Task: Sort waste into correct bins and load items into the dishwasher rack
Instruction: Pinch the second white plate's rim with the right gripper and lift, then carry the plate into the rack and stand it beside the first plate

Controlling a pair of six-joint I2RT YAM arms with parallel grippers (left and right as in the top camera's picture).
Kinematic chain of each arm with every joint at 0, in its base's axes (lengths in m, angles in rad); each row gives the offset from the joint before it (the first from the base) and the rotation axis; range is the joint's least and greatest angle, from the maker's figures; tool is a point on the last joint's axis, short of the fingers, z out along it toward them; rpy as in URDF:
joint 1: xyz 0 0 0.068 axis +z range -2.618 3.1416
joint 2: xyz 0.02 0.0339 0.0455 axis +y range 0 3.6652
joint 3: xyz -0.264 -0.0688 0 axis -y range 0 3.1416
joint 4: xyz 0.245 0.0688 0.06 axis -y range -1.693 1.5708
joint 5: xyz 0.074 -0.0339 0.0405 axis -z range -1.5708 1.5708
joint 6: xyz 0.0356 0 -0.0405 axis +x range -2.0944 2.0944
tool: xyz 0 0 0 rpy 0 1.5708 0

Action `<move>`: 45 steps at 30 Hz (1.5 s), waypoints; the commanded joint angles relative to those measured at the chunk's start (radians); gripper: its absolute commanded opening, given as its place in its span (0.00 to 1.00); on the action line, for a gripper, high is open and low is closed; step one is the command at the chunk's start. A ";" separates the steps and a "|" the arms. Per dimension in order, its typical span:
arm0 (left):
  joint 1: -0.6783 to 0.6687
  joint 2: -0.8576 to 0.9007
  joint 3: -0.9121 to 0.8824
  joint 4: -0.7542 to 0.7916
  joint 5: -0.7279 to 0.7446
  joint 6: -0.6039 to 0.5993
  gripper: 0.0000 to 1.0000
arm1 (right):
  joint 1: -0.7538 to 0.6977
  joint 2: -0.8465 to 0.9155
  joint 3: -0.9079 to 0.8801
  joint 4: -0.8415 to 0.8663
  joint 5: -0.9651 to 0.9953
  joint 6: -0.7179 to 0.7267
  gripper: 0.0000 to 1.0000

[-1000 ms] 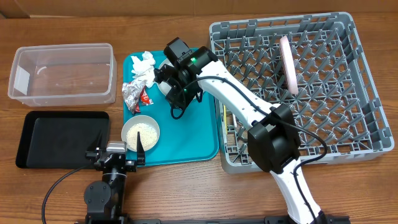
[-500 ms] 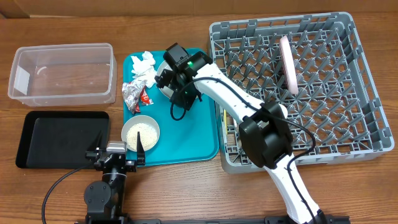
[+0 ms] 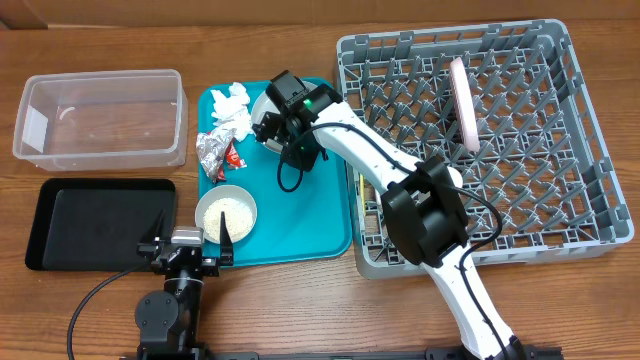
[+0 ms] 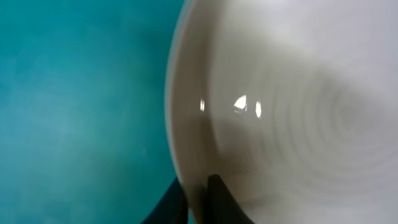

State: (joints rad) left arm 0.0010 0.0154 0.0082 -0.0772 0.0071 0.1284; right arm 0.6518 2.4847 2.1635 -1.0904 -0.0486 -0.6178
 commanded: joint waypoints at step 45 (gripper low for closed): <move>0.005 -0.003 -0.003 -0.001 -0.003 -0.017 1.00 | -0.017 -0.575 0.136 -0.206 -0.086 0.175 0.04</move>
State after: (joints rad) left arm 0.0010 0.0154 0.0082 -0.0772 0.0071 0.1284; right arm 0.6624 1.9945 2.2642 -1.2957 -0.1036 -0.5049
